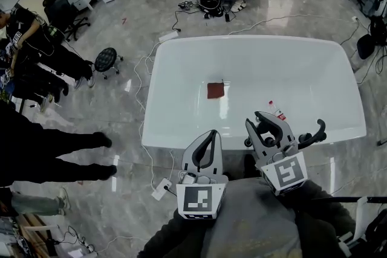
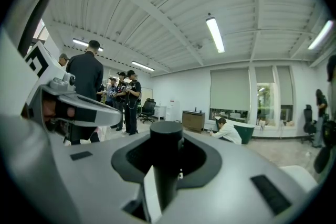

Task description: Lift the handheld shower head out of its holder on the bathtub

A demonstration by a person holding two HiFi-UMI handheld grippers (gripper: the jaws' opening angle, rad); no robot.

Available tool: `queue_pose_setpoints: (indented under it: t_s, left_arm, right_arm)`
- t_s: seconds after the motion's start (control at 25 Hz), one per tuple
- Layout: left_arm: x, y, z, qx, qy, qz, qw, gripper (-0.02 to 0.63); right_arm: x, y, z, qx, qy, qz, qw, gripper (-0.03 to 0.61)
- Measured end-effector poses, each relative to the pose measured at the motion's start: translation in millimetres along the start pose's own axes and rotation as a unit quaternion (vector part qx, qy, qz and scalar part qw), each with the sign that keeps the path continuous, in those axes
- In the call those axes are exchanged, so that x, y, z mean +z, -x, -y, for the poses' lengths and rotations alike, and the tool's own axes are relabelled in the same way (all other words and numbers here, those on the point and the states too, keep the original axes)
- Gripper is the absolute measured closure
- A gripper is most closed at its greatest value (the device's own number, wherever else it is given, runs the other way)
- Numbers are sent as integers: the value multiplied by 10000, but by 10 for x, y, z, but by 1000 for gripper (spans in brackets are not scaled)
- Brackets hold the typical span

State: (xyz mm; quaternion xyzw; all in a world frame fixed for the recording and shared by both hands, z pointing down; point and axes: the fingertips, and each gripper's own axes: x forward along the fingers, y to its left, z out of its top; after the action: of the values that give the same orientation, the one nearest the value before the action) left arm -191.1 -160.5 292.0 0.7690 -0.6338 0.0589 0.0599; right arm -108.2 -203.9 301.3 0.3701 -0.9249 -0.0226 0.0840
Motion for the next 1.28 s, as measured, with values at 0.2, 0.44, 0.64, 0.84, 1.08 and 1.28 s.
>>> queue_pose_setpoints:
  t_s: [0.2,0.44,0.64,0.84,1.08,1.28]
  left_arm:
    - [65,197,113,-150,44,116,9998,611]
    - [50,314,140,-321,-58,141,9994,611]
    - [59,400,148,-371,-107,220,9990,611]
    - [-2,446,195,-470,-69,81,9988,611]
    - [-54,465,337,-439,-54,19,9990,611]
    - [-97,480,571,-498,-151,-91,9986,611]
  right_arm:
    - [83,125,-107,-82,-25,56,9999,474]
    - [108,188,-236,-136,-16,120,9998,474]
    - [163,242,-365,-116,33,215,9997,474]
    - [299,318,-401,-146,72,287,9995,474]
    - [504,499,-368,-193,88,611,9979,474]
    - [538,714,-349,-147,117,701,9974,474]
